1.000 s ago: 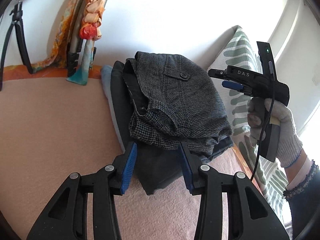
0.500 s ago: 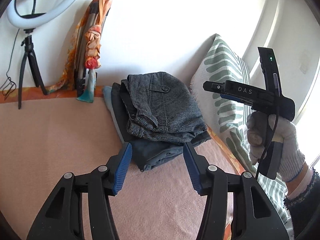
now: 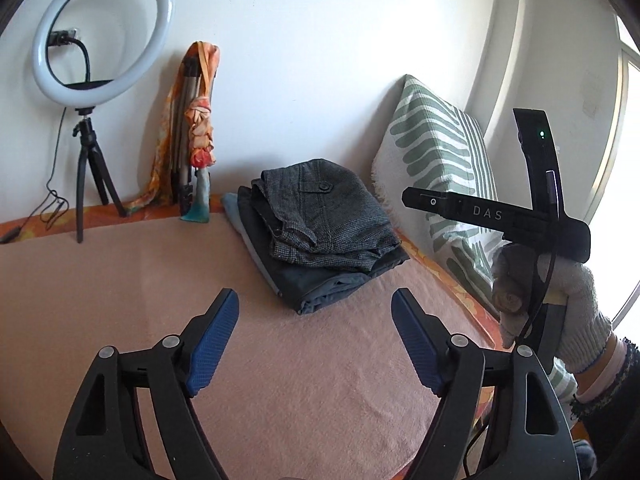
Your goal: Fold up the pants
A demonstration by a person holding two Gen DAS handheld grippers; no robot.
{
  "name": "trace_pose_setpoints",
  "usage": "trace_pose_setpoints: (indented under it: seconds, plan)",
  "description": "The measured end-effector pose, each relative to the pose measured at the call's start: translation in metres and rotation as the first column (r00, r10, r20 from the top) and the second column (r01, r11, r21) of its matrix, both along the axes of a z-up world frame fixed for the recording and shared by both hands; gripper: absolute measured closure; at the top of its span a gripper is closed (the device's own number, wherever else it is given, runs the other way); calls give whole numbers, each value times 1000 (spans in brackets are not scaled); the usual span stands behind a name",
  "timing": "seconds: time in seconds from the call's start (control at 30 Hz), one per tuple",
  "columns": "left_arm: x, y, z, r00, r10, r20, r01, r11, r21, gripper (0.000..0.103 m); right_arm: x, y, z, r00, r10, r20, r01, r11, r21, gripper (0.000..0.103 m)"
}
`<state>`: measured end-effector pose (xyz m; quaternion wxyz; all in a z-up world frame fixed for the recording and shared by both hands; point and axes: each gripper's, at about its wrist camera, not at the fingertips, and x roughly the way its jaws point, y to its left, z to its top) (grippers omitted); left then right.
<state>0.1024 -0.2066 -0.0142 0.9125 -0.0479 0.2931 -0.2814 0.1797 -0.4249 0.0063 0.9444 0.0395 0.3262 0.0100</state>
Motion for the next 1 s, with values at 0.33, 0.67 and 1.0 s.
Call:
trace_pose_setpoints:
  seconds: [0.33, 0.67, 1.0]
  plan:
    - [-26, 16, 4, 999, 18, 51, -19, 999, 28, 18, -46, 34, 1, 999, -9, 53, 10, 1000, -9, 1]
    - [-33, 25, 1, 997, 35, 74, -38, 998, 45, 16, -76, 54, -7, 996, -30, 80, 34, 998, -45, 0]
    - [-21, 44, -3, 990, 126, 69, -129, 990, 51, 11, -86, 59, -19, 995, -34, 95, 36, 999, -18, 0]
